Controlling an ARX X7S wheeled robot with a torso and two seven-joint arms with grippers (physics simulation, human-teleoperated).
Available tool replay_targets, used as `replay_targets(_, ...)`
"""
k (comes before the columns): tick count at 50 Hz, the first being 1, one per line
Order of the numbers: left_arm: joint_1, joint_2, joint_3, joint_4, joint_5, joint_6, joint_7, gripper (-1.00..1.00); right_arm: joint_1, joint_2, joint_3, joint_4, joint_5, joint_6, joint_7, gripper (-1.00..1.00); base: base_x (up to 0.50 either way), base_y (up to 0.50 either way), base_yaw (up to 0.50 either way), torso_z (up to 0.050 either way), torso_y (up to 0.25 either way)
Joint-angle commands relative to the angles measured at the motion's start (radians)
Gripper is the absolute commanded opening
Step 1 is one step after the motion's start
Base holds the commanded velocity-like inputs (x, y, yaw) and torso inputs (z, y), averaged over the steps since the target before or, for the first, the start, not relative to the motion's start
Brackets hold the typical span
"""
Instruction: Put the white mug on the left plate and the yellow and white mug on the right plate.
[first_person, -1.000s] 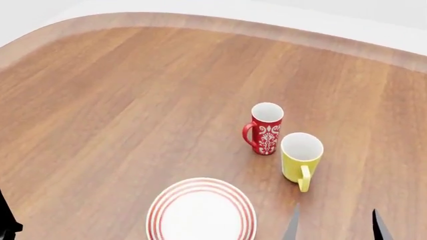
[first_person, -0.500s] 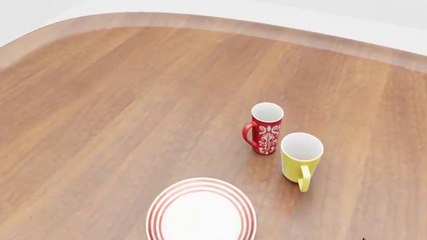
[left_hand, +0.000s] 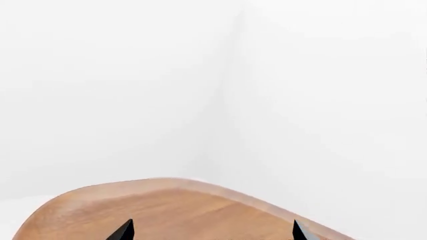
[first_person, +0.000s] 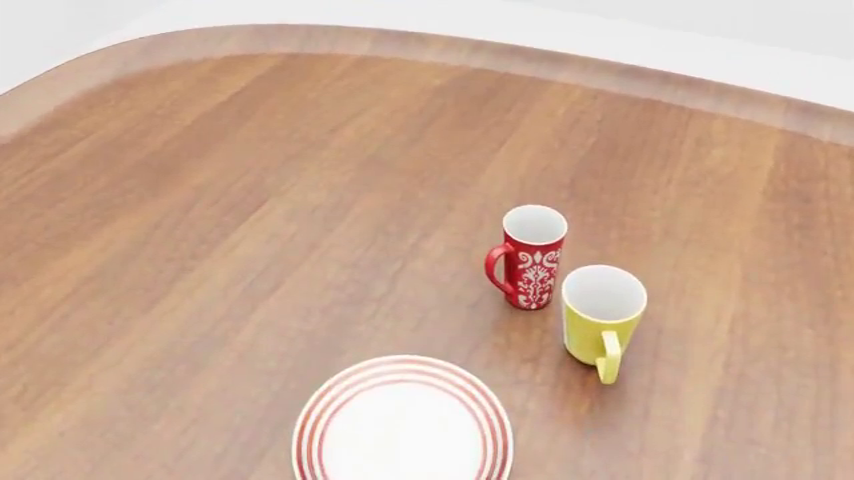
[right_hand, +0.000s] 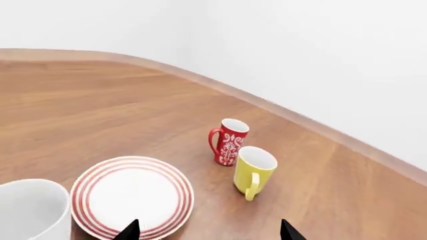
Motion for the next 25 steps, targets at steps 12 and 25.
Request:
replay_targets(12, 0.02, -0.02, -0.034, 0.034, -0.079, -0.025, -0.02, 1.0, -0.079, 0.105, -0.097, -0.109, -0.044, 0.022, -0.07, 1.0, 0.0, 0.0, 0.0, 0.0, 0.0)
replay_targets(25, 0.024, -0.022, -0.031, 0.038, -0.079, -0.021, -0.031, 1.0, -0.089, 0.161, -0.199, -0.099, -0.09, 0.01, -0.132, 1.0, 0.0, 0.0, 0.0, 0.0, 0.0)
